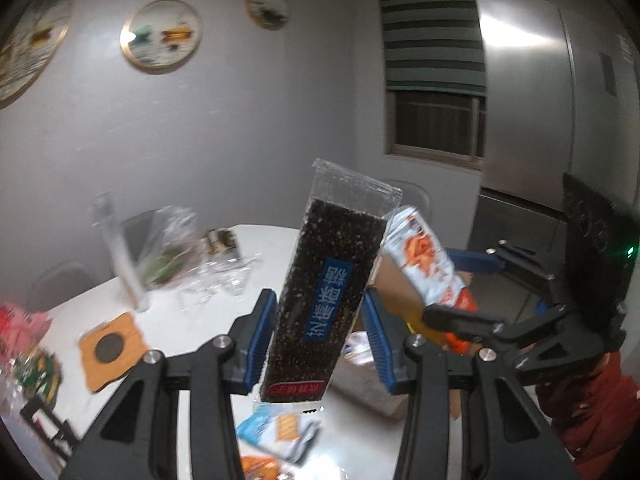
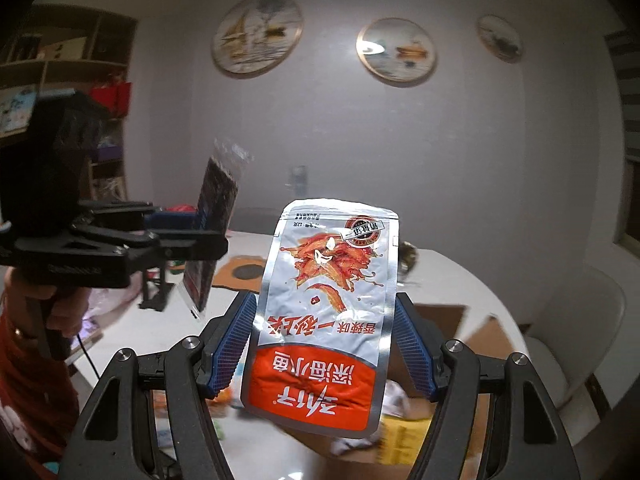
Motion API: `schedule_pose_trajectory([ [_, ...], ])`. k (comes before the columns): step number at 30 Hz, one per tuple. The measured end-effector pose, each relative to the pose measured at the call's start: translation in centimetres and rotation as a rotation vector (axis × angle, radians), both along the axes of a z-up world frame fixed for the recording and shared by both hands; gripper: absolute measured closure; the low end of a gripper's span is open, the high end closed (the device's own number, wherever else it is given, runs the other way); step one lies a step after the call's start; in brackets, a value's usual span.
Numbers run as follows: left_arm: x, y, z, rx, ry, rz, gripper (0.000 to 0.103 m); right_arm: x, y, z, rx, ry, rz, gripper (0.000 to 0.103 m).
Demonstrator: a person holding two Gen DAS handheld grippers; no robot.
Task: Organize snacks
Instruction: 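Lift both packets and carry them over the cardboard box, then lower both packets into the box and open both grippers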
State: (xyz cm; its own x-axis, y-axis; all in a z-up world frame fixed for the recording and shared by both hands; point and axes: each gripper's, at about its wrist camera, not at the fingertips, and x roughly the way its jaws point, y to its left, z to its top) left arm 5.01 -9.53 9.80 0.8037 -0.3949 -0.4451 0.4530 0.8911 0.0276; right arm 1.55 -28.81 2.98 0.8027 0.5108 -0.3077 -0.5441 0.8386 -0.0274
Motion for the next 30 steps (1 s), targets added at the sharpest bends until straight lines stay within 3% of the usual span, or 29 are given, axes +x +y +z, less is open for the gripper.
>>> schedule_pose_trajectory([
  [12, 5.4, -7.8, -1.9, 0.021, 0.124, -0.139, 0.062, 4.6, -6.1, -4.5, -0.012, 0.139, -0.088, 0.037],
  [22, 10.1, -10.5, -5.6, 0.084, 0.283, -0.144, 0.062, 7.7, -6.1, -7.2, -0.085, 0.206, -0.086, 0.037],
  [30, 12.0, -11.2, -7.7, 0.132, 0.348, -0.136, 0.062, 9.1, -4.8, -7.9, -0.152, 0.226, -0.088, 0.037],
])
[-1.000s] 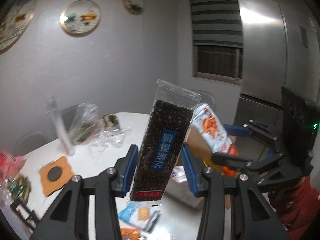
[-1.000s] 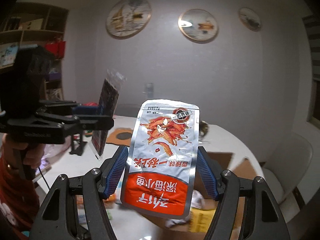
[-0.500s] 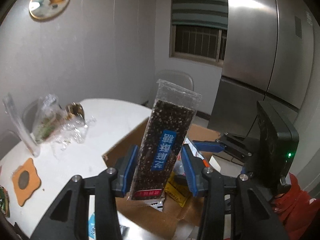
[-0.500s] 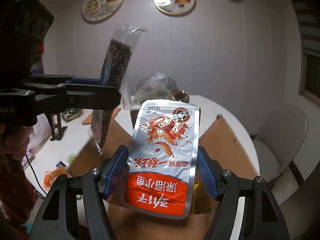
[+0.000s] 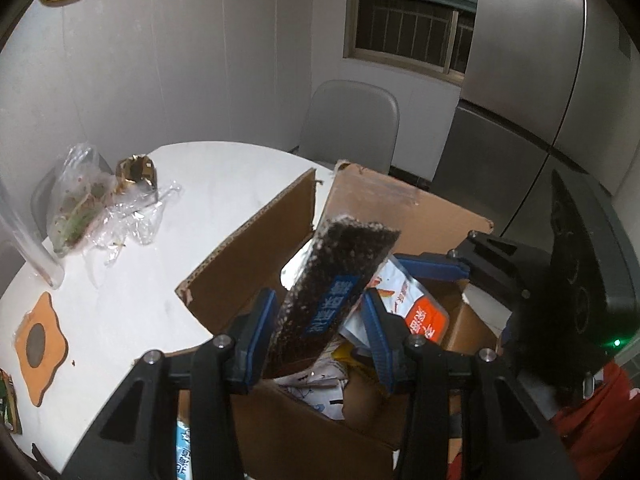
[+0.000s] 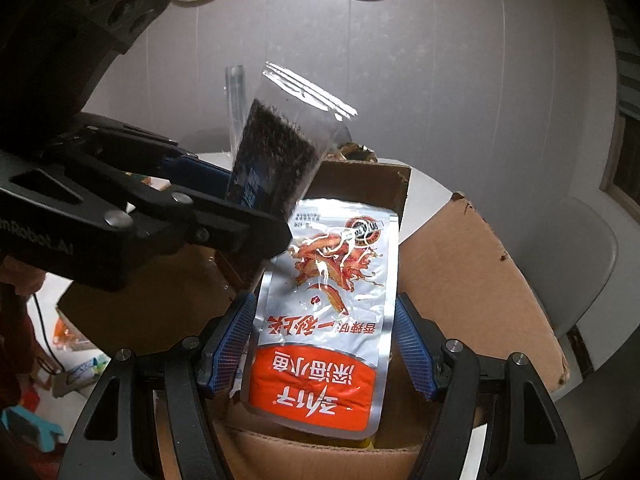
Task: Organize snacks
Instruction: 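Lower both packets into the box and open both grippers, then move both tools back over the snacks on the table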
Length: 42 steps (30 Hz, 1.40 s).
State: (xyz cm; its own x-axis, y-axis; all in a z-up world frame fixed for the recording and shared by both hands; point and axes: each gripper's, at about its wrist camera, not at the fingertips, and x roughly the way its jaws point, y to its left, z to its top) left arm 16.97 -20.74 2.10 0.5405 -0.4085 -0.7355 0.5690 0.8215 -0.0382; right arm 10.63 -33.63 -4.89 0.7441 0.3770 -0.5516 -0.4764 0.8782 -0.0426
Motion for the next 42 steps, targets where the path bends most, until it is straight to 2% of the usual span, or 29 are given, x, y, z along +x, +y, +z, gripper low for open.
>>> schedule_pose_trajectory([
  [15, 0.0, -0.2, 0.0, 0.039, 0.004, -0.002, 0.06, 0.1, 2.6, 0.0, -0.066, 0.003, 0.0, 0.036],
  [18, 0.0, 0.0, -0.1, 0.048, -0.005, -0.001, 0.052, 0.1, 2.6, -0.1, -0.06, 0.012, 0.002, 0.035],
  [21, -0.4, 0.3, 0.2, 0.048, -0.015, 0.005, 0.048, -0.1, 2.5, 0.0, -0.056, 0.016, 0.002, 0.031],
  [24, -0.9, 0.6, 0.9, 0.035, -0.042, 0.01, 0.034, -0.3, 2.5, 0.0, -0.055, 0.014, 0.001, 0.03],
  [28, -1.8, 1.3, 2.1, 0.013, -0.069, 0.018, 0.032, -0.8, 2.6, 0.5, -0.053, 0.004, 0.003, 0.03],
  [30, -2.6, 1.9, 2.8, -0.003, -0.091, 0.026, 0.025, -1.3, 2.6, 0.9, -0.05, -0.007, 0.001, 0.028],
  [31, -3.0, 2.2, 3.2, -0.012, -0.105, 0.03, 0.022, -1.7, 2.7, 1.2, -0.046, -0.014, 0.003, 0.026],
  [36, -6.1, 4.6, 5.5, -0.052, -0.178, 0.061, 0.019, -3.8, 3.4, 2.7, -0.027, -0.058, 0.011, 0.019],
  [38, -7.6, 6.0, 6.3, -0.064, -0.211, 0.086, 0.015, -5.1, 3.8, 3.5, -0.013, -0.083, 0.019, 0.01],
  [42, -10.8, 9.0, 7.5, -0.078, -0.271, 0.144, 0.009, -7.5, 5.4, 4.9, 0.009, -0.134, 0.052, 0.001],
])
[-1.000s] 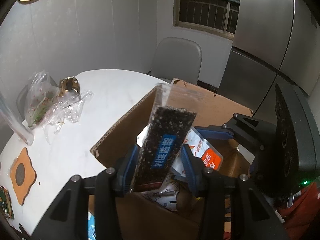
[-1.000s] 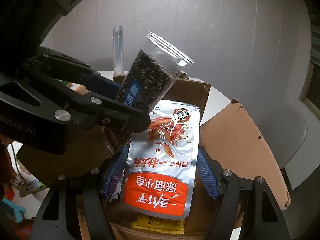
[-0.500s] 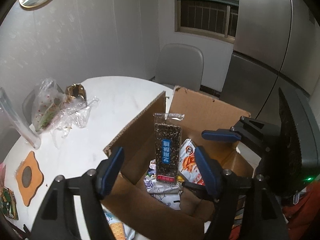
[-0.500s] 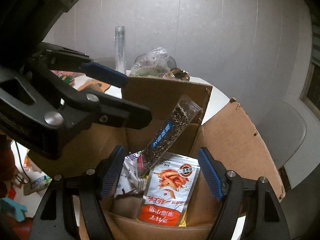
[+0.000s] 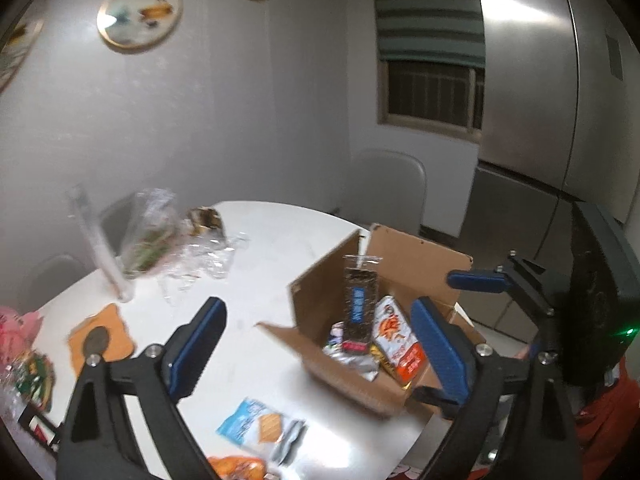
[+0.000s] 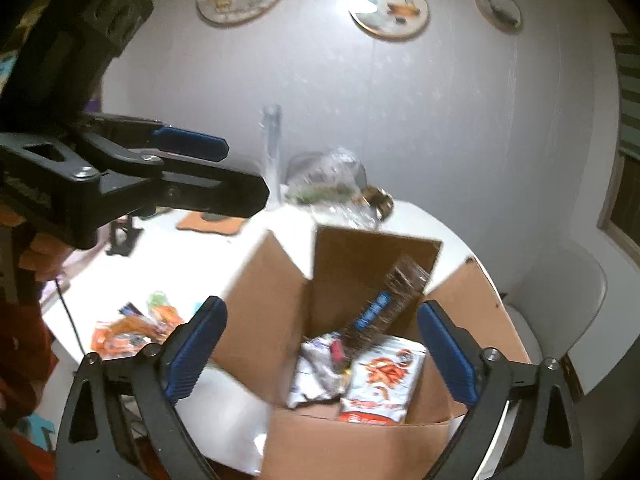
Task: Organize snacks
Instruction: 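Move both tools back over the snacks on the table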
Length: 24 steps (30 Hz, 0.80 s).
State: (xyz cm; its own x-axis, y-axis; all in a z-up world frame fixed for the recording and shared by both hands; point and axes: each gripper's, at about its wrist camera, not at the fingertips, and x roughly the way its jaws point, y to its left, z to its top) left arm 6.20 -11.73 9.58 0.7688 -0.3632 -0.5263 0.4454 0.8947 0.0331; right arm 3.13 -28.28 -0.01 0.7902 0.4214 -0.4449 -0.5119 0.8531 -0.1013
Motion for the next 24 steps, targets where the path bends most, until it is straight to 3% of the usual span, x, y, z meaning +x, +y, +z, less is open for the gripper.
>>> schedule_pose_trajectory([
  [8, -6.5, 7.7, -0.8, -0.01, -0.072, 0.141, 0.003, -5.2, 4.9, 1.3, 0.006, -0.049, 0.112, 0.0],
  [13, -9.1, 12.3, -3.6, -0.008, -0.068, 0.221, 0.003, -7.1, 8.8, 0.3, 0.017, 0.008, 0.215, 0.0],
  [18, -10.3, 16.8, -8.3, -0.031, -0.012, 0.284, 0.003, -8.2, 12.6, -2.4, 0.003, 0.046, 0.216, 0.0],
  [24, -10.4, 19.8, -14.6, -0.058, 0.089, 0.297, 0.003, -8.1, 15.7, -8.1, -0.011, 0.153, 0.145, 0.0],
])
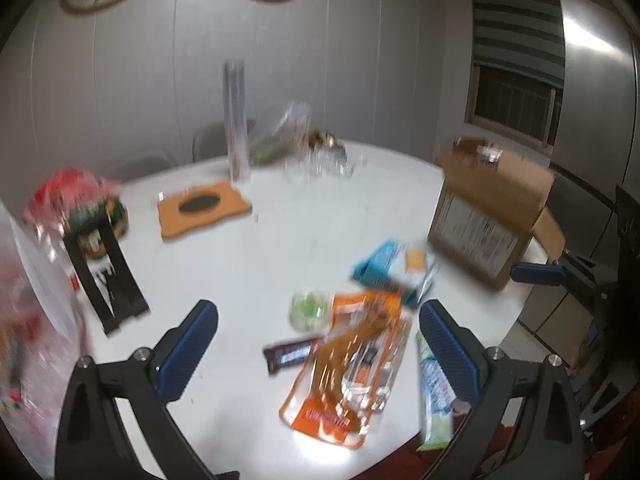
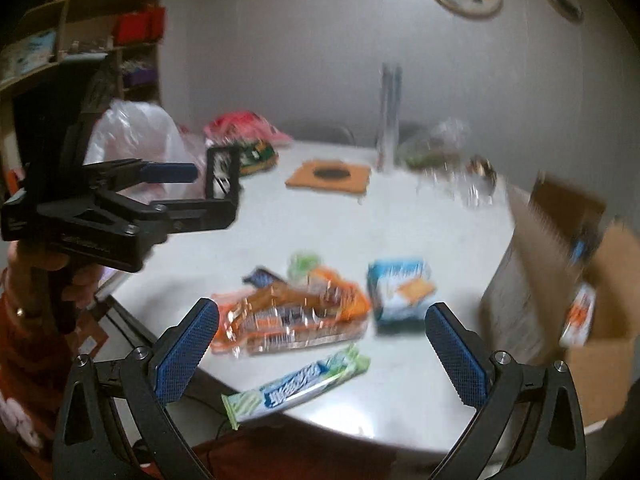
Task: Organize snacks
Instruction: 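Move both tools back over the snacks on the table, then grasp the green-and-white stick snack with the right gripper while the left gripper approaches the orange pouch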
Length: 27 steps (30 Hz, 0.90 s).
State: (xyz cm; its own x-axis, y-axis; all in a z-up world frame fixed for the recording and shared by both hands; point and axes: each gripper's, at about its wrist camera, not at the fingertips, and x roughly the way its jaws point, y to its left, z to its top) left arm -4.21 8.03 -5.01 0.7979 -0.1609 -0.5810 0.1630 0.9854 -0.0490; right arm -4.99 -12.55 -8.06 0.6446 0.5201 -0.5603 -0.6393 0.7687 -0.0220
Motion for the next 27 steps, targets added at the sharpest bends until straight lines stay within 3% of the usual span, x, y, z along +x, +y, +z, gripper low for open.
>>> schedule_pose_trajectory([
  [4, 0.9, 0.8, -4.0, -0.022, 0.075, -0.013, 0.003, 0.8, 1.1, -4.8, -0.04, 0.081, -0.082, 0.002],
  [10, 1.7, 0.7, -7.8, -0.068, 0.143, -0.053, 0.004, 1.4, 1.7, -9.0, -0.031, 0.185, -0.166, 0.02],
  [11, 1.8, 0.7, -8.2, -0.08, 0.149, -0.061, 0.004, 1.4, 1.7, -9.3, -0.033, 0.187, -0.172, 0.025],
  [15, 2.2, 0.3, -9.0, -0.092, 0.163, -0.08, 0.004, 1.6, 2.2, -9.8, -0.039, 0.198, -0.162, 0.029],
  [23, 3.0, -0.1, -9.5, -0.101, 0.181, -0.095, 0.004, 2.2, 2.7, -9.8, -0.114, 0.151, -0.158, 0.06],
  [27, 3.3, -0.6, -9.5, -0.088, 0.185, -0.105, 0.004, 2.9, 2.0, -9.6, -0.137, 0.142, -0.158, 0.071],
])
